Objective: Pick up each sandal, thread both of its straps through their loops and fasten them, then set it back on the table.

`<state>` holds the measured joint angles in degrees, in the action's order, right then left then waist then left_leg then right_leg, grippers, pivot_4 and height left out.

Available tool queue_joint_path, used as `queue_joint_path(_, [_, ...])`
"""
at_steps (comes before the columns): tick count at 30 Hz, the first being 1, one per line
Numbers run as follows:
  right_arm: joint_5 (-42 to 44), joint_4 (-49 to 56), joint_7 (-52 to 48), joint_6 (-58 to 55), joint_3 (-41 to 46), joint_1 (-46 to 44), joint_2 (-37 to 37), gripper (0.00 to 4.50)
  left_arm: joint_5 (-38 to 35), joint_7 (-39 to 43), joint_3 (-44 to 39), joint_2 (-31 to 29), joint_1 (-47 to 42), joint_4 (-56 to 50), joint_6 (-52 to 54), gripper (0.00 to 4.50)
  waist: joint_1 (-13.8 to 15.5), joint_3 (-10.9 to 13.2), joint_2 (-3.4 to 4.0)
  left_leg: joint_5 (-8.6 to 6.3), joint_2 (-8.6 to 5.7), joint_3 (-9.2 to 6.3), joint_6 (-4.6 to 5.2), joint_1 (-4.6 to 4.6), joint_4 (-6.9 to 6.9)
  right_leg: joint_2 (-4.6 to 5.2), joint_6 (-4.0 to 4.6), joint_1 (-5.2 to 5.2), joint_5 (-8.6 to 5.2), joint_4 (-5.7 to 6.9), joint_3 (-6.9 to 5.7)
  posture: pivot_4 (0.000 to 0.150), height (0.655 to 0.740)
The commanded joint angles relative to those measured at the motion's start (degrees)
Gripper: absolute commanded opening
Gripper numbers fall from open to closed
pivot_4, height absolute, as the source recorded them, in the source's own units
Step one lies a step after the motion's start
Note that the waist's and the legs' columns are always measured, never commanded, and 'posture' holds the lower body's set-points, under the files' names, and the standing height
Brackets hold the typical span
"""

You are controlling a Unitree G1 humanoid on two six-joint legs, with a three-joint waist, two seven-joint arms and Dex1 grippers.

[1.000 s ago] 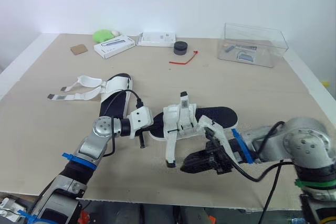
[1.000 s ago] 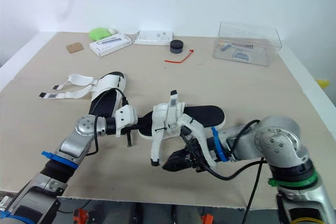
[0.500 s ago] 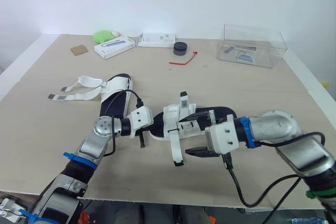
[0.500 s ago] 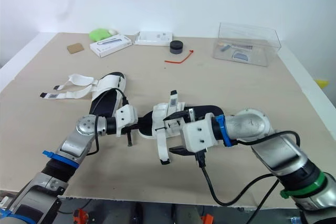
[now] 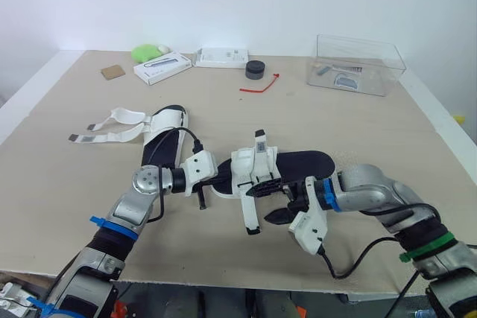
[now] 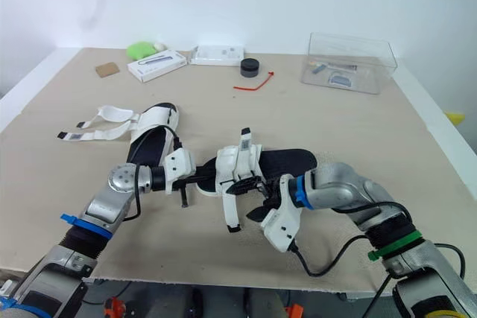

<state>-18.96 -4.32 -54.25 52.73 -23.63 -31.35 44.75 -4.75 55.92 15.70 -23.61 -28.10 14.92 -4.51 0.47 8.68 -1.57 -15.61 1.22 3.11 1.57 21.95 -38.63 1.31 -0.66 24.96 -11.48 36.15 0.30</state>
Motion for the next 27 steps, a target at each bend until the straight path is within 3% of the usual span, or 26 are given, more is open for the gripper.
queue_joint_path(1, [2.6, 1.4, 0.6, -0.6, -0.7, -1.4, -1.4, 4.47, 2.4, 0.2, 1.7, -0.8, 2.0, 1.6, 2.6, 0.0, 0.0, 0.0, 0.0, 0.0, 0.0, 0.0, 0.0, 0.0, 0.0, 0.0, 0.01, 0.0, 0.0, 0.0, 0.01, 0.15, 0.74])
queue_joint_path(4, [7.4, 3.6, -1.7, -2.1, -2.6, -1.1, -1.4, 4.47, 2.4, 0.2, 1.6, -1.1, 2.4, 1.2, 2.8, 0.0, 0.0, 0.0, 0.0, 0.0, 0.02, -0.02, 0.0, 0.0, 0.0, 0.0, 0.05, -0.01, 0.0, 0.02, 0.07, 0.15, 0.74])
queue_joint_path(6, [9.9, 5.1, -3.6, -3.9, -3.6, -1.2, -1.1, 3.72, 2.4, 0.2, 1.6, -1.2, 2.5, 1.0, 3.0, 0.0, 0.0, 0.0, 0.0, 0.0, 0.02, -0.01, 0.0, -0.01, 0.0, 0.0, 0.33, -0.01, 0.18, 0.02, 0.14, 0.15, 0.74])
queue_joint_path(13, [15.1, 8.9, -6.6, -13.2, -3.5, 0.0, -2.5, 0.13, 2.5, 0.0, 1.6, -1.3, 2.5, 0.9, 3.2, 0.0, 0.0, 0.0, 0.0, 0.0, 0.04, 0.0, 0.0, -0.04, 0.0, -0.04, 0.3, -0.01, 0.16, 0.02, 0.09, 0.15, 0.74])
queue_joint_path(15, [18.8, 10.4, -7.0, -20.2, -2.7, 1.8, -3.0, 0.06, 2.5, -0.1, 1.6, -1.3, 2.5, 0.9, 3.2, 0.0, 0.0, 0.0, 0.0, 0.0, 0.05, 0.0, 0.0, -0.05, 0.0, -0.05, 0.31, -0.01, 0.16, 0.03, 0.08, 0.15, 0.74])
queue_joint_path(20, [42.9, 20.2, -0.2, -62.6, 3.5, 3.7, -6.5, 0.06, 2.6, -0.1, 1.6, -1.3, 2.3, 1.5, 2.8, 0.0, 0.0, 0.0, -0.02, 0.0, 0.12, -0.04, 0.0, -0.05, 0.0, 0.04, 0.38, -0.04, 0.35, 0.08, 0.14, 0.15, 0.74])
queue_joint_path(23, [51.9, 21.2, 6.2, -79.1, 8.6, 0.5, -10.2, 0.06, 2.7, -0.1, 1.6, -1.2, 2.2, 1.6, 2.8, 0.0, 0.0, 0.0, -0.03, 0.05, 0.23, -0.04, -0.1, -0.05, -0.03, 0.13, 0.5, -0.03, 0.46, 0.06, 0.06, 0.15, 0.74])
queue_joint_path(27, [56.8, 17.8, 14.1, -94.1, 14.0, -4.5, -14.4, 0.06, 2.7, -0.1, 1.6, -1.1, 2.3, 1.8, 2.5, 0.0, 0.0, 0.0, -0.02, 0.15, 0.36, -0.09, -0.2, -0.06, -0.03, 0.04, 0.58, -0.02, 0.33, 0.05, -0.15, 0.15, 0.74])
